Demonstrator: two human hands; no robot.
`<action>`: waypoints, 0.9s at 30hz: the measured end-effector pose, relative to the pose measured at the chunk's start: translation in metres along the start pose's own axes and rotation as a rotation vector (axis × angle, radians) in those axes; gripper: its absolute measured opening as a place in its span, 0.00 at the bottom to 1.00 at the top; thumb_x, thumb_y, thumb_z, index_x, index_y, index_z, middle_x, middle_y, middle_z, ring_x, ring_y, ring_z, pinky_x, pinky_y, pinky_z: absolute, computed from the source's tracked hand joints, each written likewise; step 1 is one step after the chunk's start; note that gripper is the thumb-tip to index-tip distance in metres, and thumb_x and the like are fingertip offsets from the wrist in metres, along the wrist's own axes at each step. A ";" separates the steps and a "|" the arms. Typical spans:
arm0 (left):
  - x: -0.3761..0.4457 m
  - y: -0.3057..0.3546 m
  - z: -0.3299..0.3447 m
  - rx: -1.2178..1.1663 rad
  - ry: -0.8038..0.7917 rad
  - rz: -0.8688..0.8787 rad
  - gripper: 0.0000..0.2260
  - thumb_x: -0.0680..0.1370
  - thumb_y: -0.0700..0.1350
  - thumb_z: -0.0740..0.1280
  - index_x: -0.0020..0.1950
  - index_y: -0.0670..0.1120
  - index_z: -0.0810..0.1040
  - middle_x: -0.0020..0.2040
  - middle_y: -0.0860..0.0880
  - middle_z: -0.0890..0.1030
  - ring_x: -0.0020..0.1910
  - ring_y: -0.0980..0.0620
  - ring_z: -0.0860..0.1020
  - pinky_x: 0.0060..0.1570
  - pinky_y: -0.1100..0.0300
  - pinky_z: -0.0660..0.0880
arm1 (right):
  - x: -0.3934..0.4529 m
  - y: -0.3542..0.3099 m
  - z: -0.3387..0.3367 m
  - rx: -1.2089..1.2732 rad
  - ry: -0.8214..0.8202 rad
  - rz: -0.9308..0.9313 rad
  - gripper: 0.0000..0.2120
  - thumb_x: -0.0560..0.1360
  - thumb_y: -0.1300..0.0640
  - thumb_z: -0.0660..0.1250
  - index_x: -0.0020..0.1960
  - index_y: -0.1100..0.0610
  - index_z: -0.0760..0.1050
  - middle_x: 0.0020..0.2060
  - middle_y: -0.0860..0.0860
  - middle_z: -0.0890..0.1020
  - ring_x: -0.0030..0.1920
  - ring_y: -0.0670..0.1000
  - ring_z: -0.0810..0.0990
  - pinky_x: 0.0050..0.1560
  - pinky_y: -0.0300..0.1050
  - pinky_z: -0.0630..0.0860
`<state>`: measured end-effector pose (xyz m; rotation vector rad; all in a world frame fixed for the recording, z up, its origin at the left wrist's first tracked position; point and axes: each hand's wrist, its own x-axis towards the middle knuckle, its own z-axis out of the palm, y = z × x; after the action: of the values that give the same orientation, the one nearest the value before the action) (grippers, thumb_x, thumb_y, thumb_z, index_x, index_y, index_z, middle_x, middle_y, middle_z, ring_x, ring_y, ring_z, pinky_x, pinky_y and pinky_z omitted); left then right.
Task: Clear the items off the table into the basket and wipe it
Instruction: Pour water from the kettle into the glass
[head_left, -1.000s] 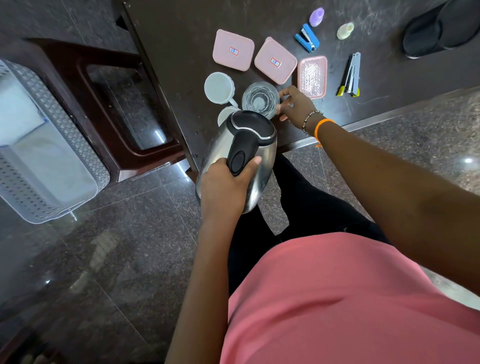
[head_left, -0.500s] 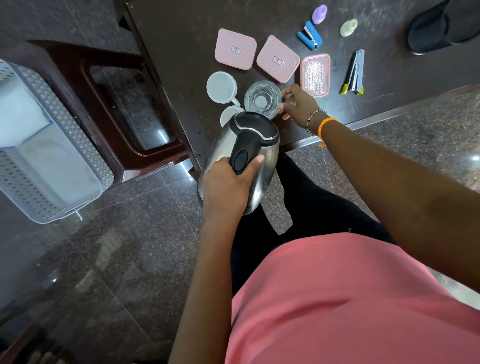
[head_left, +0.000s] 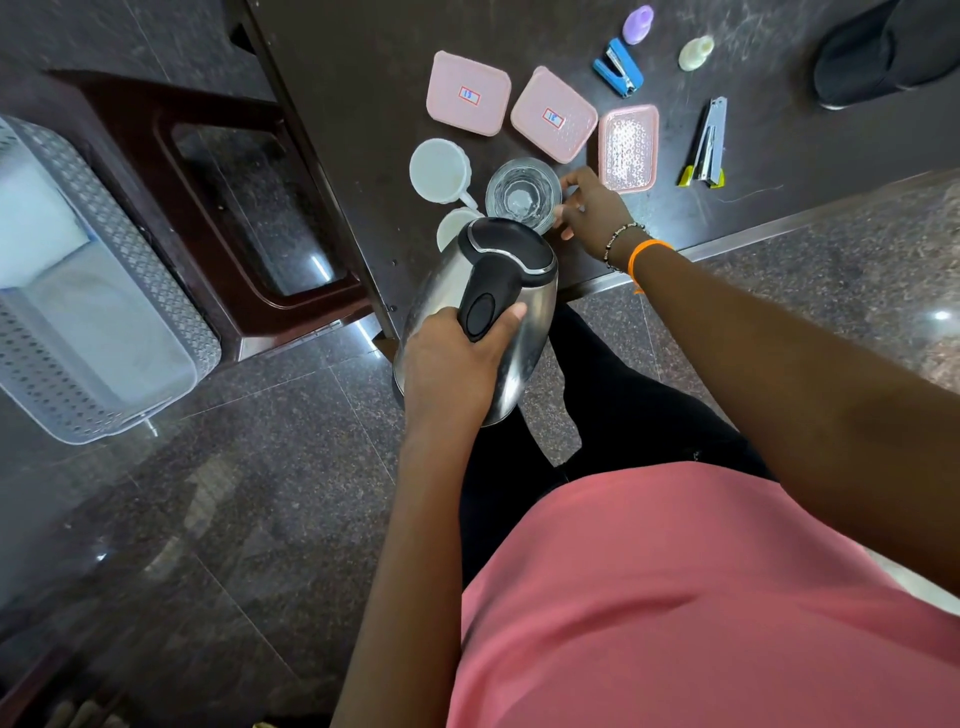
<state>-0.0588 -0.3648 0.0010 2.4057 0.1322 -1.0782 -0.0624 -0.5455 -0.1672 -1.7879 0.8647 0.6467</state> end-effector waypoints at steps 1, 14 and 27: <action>0.000 0.000 0.000 -0.003 -0.001 0.000 0.21 0.72 0.62 0.66 0.30 0.49 0.65 0.28 0.51 0.67 0.41 0.37 0.78 0.33 0.59 0.64 | 0.000 0.000 0.000 -0.002 0.002 -0.002 0.14 0.76 0.66 0.58 0.61 0.67 0.65 0.47 0.68 0.80 0.35 0.54 0.74 0.43 0.49 0.77; 0.003 -0.002 0.002 -0.004 -0.012 -0.009 0.20 0.72 0.62 0.66 0.32 0.48 0.67 0.29 0.46 0.69 0.41 0.37 0.78 0.33 0.58 0.64 | 0.006 0.002 -0.003 0.032 -0.027 0.012 0.14 0.75 0.65 0.61 0.59 0.64 0.67 0.40 0.58 0.77 0.40 0.55 0.76 0.43 0.46 0.76; 0.005 -0.002 0.001 -0.002 -0.025 -0.005 0.21 0.72 0.62 0.66 0.32 0.47 0.66 0.28 0.46 0.67 0.41 0.35 0.78 0.33 0.59 0.64 | 0.007 0.004 -0.003 -0.010 -0.034 0.002 0.14 0.74 0.65 0.61 0.59 0.64 0.66 0.40 0.61 0.79 0.40 0.55 0.76 0.54 0.57 0.77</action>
<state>-0.0569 -0.3644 -0.0035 2.3906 0.1311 -1.1090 -0.0616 -0.5508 -0.1734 -1.7801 0.8422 0.6822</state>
